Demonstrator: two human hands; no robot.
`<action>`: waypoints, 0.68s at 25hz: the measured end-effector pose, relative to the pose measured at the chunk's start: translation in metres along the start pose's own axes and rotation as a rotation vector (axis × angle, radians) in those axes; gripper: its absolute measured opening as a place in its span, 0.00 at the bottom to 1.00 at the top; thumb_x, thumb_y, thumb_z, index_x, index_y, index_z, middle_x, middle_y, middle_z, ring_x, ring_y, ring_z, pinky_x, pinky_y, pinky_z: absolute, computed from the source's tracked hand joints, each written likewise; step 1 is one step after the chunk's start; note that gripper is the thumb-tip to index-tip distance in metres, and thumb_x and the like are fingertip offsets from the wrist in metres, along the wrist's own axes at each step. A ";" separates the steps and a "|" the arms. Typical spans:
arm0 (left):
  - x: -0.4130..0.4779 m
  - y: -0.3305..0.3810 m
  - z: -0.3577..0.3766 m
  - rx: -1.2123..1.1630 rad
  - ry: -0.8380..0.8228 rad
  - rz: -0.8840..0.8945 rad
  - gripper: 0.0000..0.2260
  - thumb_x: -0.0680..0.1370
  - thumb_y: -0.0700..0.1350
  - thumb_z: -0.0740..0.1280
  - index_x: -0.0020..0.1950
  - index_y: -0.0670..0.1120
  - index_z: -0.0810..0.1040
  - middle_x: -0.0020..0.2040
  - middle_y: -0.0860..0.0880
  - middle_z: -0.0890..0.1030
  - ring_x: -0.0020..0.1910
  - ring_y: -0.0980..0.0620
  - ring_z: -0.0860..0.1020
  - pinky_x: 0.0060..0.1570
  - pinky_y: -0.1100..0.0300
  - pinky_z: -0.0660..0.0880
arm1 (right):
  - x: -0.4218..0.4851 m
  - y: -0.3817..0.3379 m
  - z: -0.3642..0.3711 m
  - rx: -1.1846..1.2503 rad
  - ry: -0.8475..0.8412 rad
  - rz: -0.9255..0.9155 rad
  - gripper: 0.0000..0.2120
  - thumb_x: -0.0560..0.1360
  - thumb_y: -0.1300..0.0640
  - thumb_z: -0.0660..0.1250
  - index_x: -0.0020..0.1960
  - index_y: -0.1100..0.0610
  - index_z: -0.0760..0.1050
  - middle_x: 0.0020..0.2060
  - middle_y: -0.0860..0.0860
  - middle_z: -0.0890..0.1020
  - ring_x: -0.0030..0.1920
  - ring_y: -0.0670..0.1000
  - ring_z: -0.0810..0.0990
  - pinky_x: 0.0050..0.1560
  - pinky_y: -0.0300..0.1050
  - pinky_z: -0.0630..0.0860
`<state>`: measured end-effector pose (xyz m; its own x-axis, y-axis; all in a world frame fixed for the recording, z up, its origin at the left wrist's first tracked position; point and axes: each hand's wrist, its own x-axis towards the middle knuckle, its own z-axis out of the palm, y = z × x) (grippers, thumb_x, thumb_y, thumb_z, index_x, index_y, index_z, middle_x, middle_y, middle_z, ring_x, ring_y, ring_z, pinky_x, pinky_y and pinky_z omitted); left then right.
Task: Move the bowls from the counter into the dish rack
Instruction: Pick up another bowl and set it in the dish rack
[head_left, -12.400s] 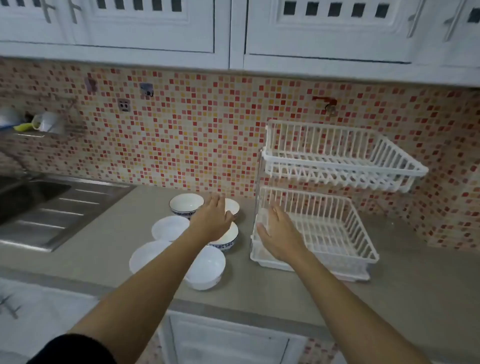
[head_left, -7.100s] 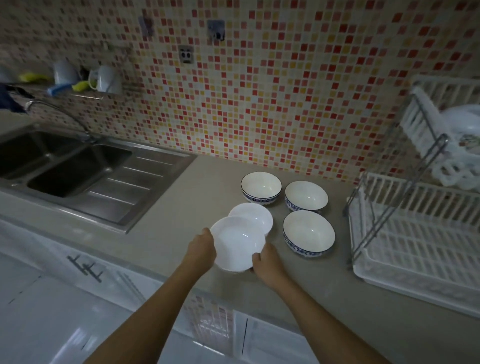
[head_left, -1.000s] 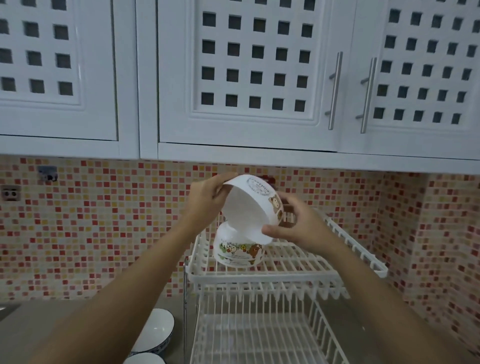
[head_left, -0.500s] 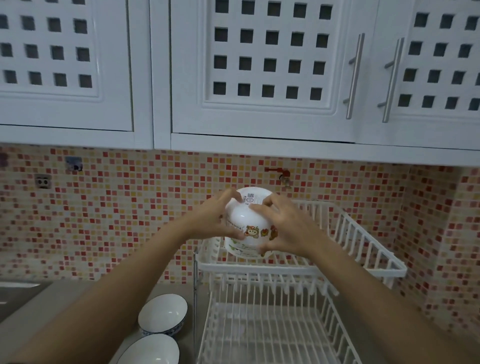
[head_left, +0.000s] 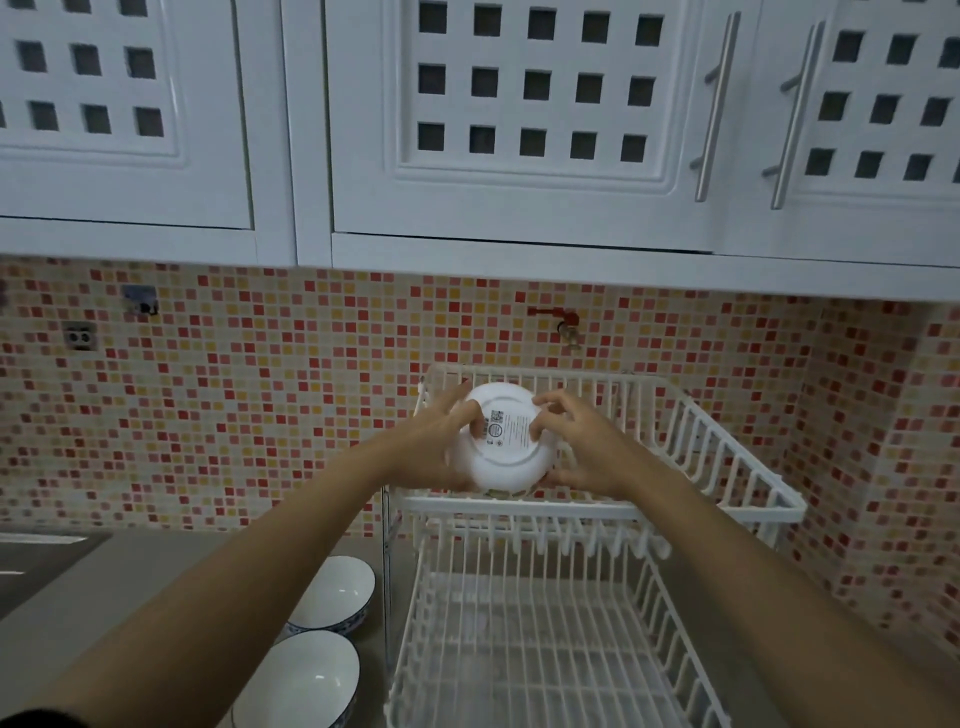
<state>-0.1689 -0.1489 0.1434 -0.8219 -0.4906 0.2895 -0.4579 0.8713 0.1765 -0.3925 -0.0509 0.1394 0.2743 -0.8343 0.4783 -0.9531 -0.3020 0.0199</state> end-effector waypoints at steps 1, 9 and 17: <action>0.000 -0.001 0.001 -0.006 -0.001 0.011 0.25 0.66 0.54 0.75 0.56 0.51 0.65 0.75 0.46 0.55 0.71 0.41 0.61 0.65 0.45 0.70 | 0.000 0.001 0.001 0.002 0.013 -0.003 0.23 0.66 0.51 0.76 0.57 0.56 0.75 0.66 0.58 0.68 0.65 0.57 0.69 0.62 0.49 0.69; 0.000 0.003 -0.003 0.002 -0.029 0.029 0.29 0.68 0.54 0.74 0.61 0.49 0.63 0.65 0.50 0.64 0.59 0.47 0.70 0.56 0.50 0.74 | -0.001 0.007 0.002 0.144 -0.020 0.050 0.25 0.64 0.50 0.77 0.58 0.52 0.73 0.67 0.51 0.67 0.68 0.53 0.67 0.67 0.53 0.70; -0.024 0.006 -0.028 -0.100 0.008 -0.038 0.32 0.75 0.50 0.68 0.72 0.49 0.54 0.72 0.46 0.63 0.68 0.45 0.67 0.66 0.49 0.67 | 0.001 -0.027 -0.021 0.221 0.019 0.166 0.29 0.71 0.49 0.68 0.70 0.50 0.63 0.71 0.48 0.64 0.70 0.48 0.65 0.68 0.56 0.67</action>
<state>-0.1425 -0.1329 0.1641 -0.8018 -0.5236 0.2881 -0.4520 0.8466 0.2808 -0.3694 -0.0341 0.1579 0.1125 -0.8727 0.4752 -0.9332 -0.2571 -0.2512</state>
